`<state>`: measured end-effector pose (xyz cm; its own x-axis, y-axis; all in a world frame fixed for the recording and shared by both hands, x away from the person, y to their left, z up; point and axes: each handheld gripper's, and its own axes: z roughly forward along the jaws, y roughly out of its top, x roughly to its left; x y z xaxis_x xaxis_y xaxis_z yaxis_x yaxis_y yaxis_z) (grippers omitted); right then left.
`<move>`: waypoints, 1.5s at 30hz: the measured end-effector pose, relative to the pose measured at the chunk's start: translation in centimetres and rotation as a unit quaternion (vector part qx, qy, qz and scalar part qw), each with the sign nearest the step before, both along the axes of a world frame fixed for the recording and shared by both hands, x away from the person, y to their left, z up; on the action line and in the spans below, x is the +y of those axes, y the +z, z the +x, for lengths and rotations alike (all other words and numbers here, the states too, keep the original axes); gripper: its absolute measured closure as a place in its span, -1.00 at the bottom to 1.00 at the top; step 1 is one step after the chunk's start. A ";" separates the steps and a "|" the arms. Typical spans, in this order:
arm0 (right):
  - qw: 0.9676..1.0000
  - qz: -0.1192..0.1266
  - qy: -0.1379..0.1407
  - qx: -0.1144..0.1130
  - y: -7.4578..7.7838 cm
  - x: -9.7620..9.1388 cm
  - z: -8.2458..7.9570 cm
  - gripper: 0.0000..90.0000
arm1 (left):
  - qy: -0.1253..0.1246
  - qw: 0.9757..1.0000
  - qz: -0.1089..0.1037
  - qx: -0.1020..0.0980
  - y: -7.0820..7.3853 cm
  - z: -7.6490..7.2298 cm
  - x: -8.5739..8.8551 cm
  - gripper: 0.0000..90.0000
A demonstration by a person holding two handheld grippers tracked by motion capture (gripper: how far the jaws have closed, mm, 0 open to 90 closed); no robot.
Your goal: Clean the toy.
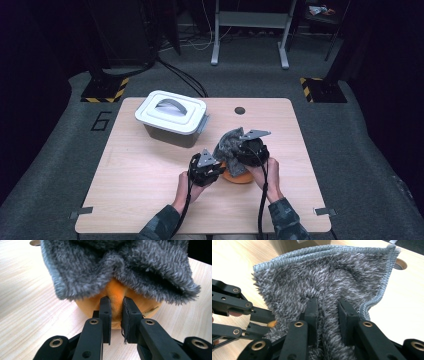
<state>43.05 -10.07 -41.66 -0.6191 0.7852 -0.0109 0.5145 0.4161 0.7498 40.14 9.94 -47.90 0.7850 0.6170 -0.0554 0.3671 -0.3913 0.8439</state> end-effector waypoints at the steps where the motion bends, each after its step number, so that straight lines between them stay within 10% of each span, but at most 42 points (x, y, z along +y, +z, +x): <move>1: 1.000 0.003 -0.005 0.002 0.0 -0.1 -0.1 0.60 | -0.003 1.000 0.000 0.003 0.0 0.0 0.0 0.76; 45: 0.994 0.023 -0.096 0.037 -3.7 -8.8 -1.5 0.59 | -0.005 1.000 -0.008 0.000 -0.1 -0.1 -0.2 0.75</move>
<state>41.56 -18.85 -45.38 -0.4558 0.8876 0.0664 0.6349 0.2719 0.7232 40.00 9.77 -48.01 0.7916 0.6076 -0.0647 0.3625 -0.3818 0.8502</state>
